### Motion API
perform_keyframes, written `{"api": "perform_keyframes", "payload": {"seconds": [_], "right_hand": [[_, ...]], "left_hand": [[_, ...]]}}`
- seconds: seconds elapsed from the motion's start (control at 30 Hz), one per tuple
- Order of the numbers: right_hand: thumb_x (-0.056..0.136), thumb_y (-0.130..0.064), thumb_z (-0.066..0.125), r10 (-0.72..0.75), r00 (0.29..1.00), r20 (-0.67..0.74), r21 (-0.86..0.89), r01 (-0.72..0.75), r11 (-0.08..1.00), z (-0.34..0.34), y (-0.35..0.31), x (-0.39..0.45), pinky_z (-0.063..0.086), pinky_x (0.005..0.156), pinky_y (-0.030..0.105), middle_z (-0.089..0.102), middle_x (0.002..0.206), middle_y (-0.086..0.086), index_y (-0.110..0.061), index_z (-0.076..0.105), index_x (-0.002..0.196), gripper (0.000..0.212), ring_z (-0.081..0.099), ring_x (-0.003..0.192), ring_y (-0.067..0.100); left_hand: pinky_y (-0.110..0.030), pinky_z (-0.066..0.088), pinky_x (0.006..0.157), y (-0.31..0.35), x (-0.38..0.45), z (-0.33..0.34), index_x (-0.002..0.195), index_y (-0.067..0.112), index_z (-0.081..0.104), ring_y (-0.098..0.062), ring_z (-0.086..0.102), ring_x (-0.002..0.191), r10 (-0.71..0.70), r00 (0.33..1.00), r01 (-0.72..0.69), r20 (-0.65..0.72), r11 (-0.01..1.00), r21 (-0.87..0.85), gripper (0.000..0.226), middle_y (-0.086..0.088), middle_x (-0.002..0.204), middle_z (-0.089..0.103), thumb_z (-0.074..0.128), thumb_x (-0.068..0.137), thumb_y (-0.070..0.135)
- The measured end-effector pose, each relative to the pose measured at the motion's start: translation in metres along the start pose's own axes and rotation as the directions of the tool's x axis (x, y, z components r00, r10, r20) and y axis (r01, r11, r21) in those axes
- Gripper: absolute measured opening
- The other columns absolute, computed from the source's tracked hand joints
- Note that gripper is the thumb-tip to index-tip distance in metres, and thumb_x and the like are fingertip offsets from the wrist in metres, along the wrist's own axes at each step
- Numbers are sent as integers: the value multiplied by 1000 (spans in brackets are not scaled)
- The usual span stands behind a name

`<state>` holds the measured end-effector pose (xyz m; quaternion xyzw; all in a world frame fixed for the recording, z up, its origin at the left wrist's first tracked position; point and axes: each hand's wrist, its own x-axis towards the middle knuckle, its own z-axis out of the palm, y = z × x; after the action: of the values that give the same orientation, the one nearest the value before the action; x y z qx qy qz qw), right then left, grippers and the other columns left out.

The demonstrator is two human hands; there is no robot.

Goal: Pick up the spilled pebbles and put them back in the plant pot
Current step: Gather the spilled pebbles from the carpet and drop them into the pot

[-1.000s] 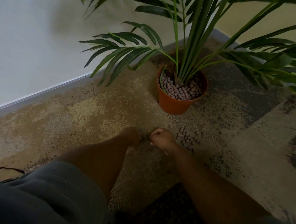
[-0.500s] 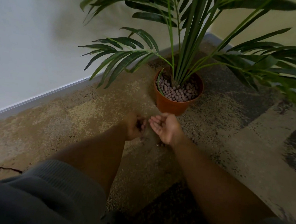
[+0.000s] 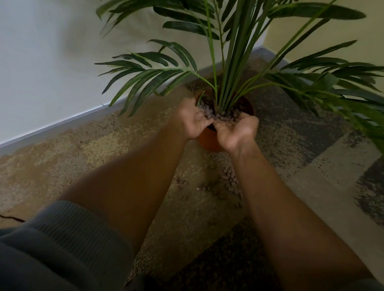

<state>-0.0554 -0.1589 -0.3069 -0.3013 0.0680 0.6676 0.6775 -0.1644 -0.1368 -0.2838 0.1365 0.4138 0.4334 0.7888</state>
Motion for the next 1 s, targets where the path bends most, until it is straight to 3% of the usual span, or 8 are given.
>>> {"api": "perform_keyframes", "payload": {"seconds": [0.17,0.3,0.47,0.53,0.6,0.73,0.87,1.0], "right_hand": [[99,-22,26,-7,999,-47,-41,5,999,-9,3,-2,38,112,46,50,139,24,1,43,141,52,50,128,35],[99,-20,31,-56,988,-146,-189,27,982,-11,12,-6,48,105,41,54,129,19,0,50,132,43,55,119,28],[97,-9,41,53,985,-164,-512,-131,849,-22,30,-15,58,85,34,64,111,17,-3,55,117,26,65,102,26],[96,-10,46,126,975,-185,-662,-219,717,-31,40,-19,58,84,33,68,106,13,-5,60,111,22,67,97,23],[94,-12,52,165,964,-207,-788,-264,556,-41,51,-26,57,85,33,70,104,9,-7,64,111,21,67,98,20],[93,-7,54,78,971,-226,-945,-238,224,-69,75,-27,56,74,29,68,104,8,-4,63,117,26,63,85,18],[90,-19,61,136,991,10,-870,75,-488,-99,89,-23,52,93,34,67,121,7,-13,66,121,32,63,109,25],[78,-21,68,138,990,18,-768,102,-632,-126,104,-15,54,91,35,68,114,11,-11,69,113,36,65,102,25]], "left_hand": [[-42,26,117,-1,5,-6,147,-8,24,-35,27,144,-37,999,37,-27,999,24,55,-25,153,29,24,105,27],[-37,34,115,-6,6,-24,147,-2,32,-28,39,139,-6,999,7,-49,1000,20,50,-19,150,40,22,106,25],[-23,50,86,-18,1,-49,128,14,54,-12,63,106,88,969,-11,-230,949,316,38,0,119,64,29,104,27],[-18,45,62,-27,6,-67,96,17,60,-7,60,73,106,956,42,-273,872,487,23,4,84,68,38,101,22],[-21,43,58,-36,12,-86,79,21,55,-9,54,65,127,950,90,-285,763,641,19,2,72,62,47,97,19],[-32,55,70,-52,11,-116,109,6,65,-21,63,83,208,952,120,-225,422,898,22,-6,93,65,58,89,12],[-37,50,98,-68,3,-131,116,5,65,-27,61,111,167,974,143,-151,61,988,31,-8,116,65,62,86,12],[-36,50,97,-77,8,-142,120,9,61,-25,58,114,90,993,80,-73,-83,993,44,-8,124,58,71,78,2]]}}
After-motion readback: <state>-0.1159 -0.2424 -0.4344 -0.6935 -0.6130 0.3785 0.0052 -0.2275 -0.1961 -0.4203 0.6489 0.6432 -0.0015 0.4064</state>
